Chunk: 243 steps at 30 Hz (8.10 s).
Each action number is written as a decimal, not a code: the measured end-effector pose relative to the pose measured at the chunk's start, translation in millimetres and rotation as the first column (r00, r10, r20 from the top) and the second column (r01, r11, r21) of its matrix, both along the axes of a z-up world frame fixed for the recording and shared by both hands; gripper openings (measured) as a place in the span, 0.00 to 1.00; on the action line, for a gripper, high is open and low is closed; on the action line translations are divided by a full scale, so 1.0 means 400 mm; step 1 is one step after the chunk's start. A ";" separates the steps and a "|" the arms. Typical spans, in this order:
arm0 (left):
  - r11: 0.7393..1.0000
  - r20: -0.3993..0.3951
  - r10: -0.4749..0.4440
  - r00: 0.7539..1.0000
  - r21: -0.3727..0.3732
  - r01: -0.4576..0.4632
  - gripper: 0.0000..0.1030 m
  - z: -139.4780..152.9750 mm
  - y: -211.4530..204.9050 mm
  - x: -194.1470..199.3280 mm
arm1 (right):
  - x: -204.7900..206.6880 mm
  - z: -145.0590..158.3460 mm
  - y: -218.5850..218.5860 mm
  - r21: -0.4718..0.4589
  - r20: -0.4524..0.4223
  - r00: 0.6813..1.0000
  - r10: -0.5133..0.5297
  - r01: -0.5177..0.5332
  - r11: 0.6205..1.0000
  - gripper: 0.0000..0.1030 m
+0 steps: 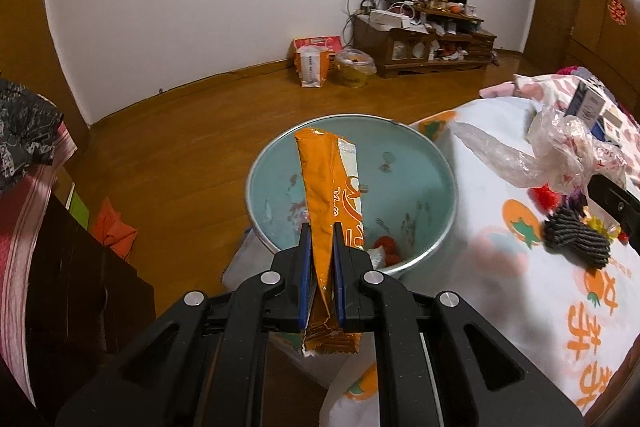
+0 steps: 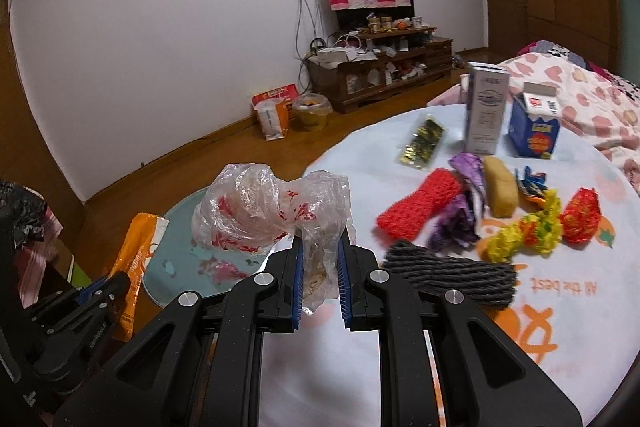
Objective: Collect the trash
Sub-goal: 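Carry the orange wrapper and clear bag over the blue bin and open both tools, then move both open tools back over the remaining trash, then grasp the black mesh sleeve with the left tool while the right tool grasps the red wrapper, then carry the black mesh and red wrapper over the blue bin and open both tools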
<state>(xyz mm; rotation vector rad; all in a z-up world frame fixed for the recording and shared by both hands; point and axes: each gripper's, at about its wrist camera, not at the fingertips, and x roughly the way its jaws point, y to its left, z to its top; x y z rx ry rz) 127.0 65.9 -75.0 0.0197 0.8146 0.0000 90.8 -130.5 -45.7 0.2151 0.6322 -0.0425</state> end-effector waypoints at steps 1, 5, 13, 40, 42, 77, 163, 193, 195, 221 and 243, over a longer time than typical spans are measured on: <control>1.000 -0.002 0.003 1.000 -0.002 -0.003 0.09 -0.002 0.006 0.003 | 0.006 -0.001 0.008 -0.001 0.000 1.000 0.005 -0.005 1.000 0.15; 1.000 -0.007 0.016 1.000 -0.004 -0.017 0.09 -0.008 0.026 0.021 | 0.038 -0.008 0.036 -0.012 -0.007 1.000 0.025 -0.025 1.000 0.15; 0.999 -0.028 0.041 0.999 0.001 -0.041 0.09 -0.034 0.039 0.065 | 0.102 -0.037 0.077 -0.022 -0.034 0.998 0.049 -0.050 0.999 0.15; 0.998 -0.137 0.059 0.989 0.016 -0.058 0.09 -0.147 0.051 0.203 | 0.278 -0.170 0.178 -0.060 -0.185 0.973 0.142 -0.155 0.986 0.15; 0.998 -0.141 0.060 0.988 0.018 -0.058 0.09 -0.152 0.049 0.205 | 0.288 -0.179 0.181 -0.052 -0.199 0.968 0.153 -0.166 0.985 0.15; 0.992 -0.081 0.123 0.989 0.032 -0.121 0.79 -0.077 0.037 0.101 | 0.165 -0.059 0.085 -0.027 -0.111 0.989 0.097 -0.101 0.995 0.81; 0.905 0.037 -0.406 0.913 -0.121 0.407 0.13 0.039 -0.506 -0.059 | -0.285 -0.003 -0.659 0.122 0.027 0.894 -0.447 0.441 0.889 0.14; 0.972 0.053 -0.233 0.971 -0.005 0.234 0.13 0.070 -0.259 -0.130 | -0.278 0.019 -0.294 0.068 0.042 0.979 -0.202 0.199 0.978 0.14; 0.975 0.050 -0.223 0.973 -0.010 0.224 0.13 0.068 -0.247 -0.127 | -0.269 0.020 -0.273 0.061 0.042 0.982 -0.183 0.180 0.982 0.14; 0.995 0.044 -0.094 0.995 -0.027 0.095 0.13 0.057 -0.106 -0.047 | -0.135 0.038 -0.093 0.045 0.053 0.999 -0.006 0.004 0.999 0.14; 0.998 0.031 0.058 0.998 -0.035 -0.057 0.13 0.043 0.052 0.092 | 0.041 0.021 0.059 0.027 0.028 0.994 0.106 -0.107 0.994 0.14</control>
